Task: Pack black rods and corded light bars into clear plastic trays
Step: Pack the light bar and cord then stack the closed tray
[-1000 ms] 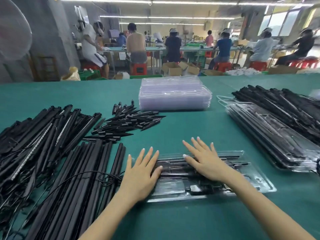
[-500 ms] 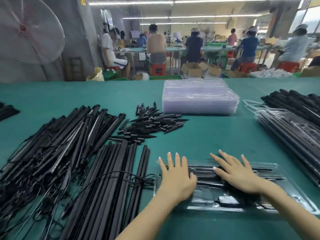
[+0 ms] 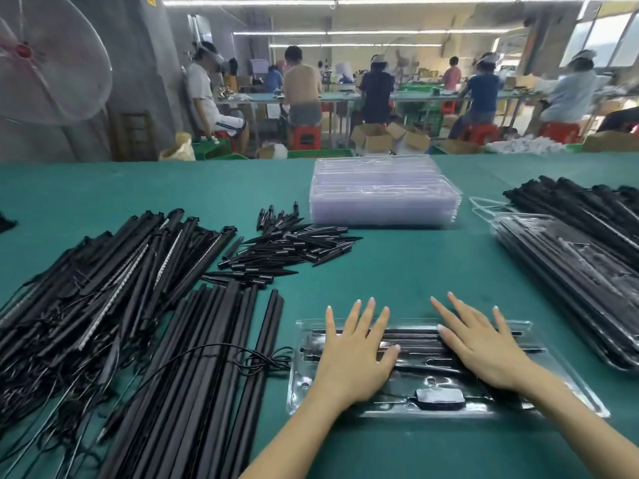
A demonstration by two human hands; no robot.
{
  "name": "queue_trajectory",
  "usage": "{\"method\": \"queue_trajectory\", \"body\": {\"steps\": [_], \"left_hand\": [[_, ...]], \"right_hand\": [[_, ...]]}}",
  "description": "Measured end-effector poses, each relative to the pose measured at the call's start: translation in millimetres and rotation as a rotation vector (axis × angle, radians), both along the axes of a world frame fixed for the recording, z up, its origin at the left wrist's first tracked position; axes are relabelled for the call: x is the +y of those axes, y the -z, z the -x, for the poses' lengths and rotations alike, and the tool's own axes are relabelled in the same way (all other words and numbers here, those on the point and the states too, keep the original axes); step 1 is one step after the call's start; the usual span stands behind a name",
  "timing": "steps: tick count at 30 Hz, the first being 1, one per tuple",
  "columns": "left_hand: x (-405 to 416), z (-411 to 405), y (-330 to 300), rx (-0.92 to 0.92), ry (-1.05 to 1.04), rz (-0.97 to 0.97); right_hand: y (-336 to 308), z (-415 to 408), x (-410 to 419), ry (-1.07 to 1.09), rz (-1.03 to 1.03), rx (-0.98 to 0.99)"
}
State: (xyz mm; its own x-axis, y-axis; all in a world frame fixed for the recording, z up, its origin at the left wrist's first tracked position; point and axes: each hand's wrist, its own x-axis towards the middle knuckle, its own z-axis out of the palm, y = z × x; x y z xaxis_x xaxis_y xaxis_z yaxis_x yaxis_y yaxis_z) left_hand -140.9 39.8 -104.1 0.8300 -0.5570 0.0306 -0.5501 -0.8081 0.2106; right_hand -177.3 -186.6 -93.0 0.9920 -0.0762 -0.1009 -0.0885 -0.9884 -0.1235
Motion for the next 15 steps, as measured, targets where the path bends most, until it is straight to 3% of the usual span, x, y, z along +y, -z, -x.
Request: {"method": "queue_trajectory", "body": {"steps": [2, 4, 5, 6, 9, 11, 15], "left_hand": [[3.5, -3.6, -13.1, 0.175, 0.035, 0.198], [18.9, -8.3, -36.1, 0.402, -0.011, 0.654], [33.5, -12.2, -45.7, 0.399, -0.054, 0.789], [50.2, -16.0, -53.8, 0.31, -0.091, 0.791], [104.4, -31.1, -60.7, -0.002, -0.168, 0.321], [127.2, -32.7, -62.5, 0.013, -0.237, -0.01], [133.6, -24.9, -60.5, 0.234, -0.272, -0.093]], "right_hand": [[-4.4, 0.4, -2.3, -0.026, -0.088, -0.008], [-16.5, 7.3, -5.4, -0.039, -0.427, -0.094], [-22.2, 13.6, -9.0, -0.021, -0.621, -0.181], [-25.4, 21.2, -14.6, 0.007, -0.736, -0.274], [-20.8, 38.7, -31.6, 0.005, -0.603, -0.366], [-8.9, 42.1, -38.5, -0.03, -0.385, -0.272], [-1.4, 40.5, -37.0, -0.008, -0.215, -0.253]]}}
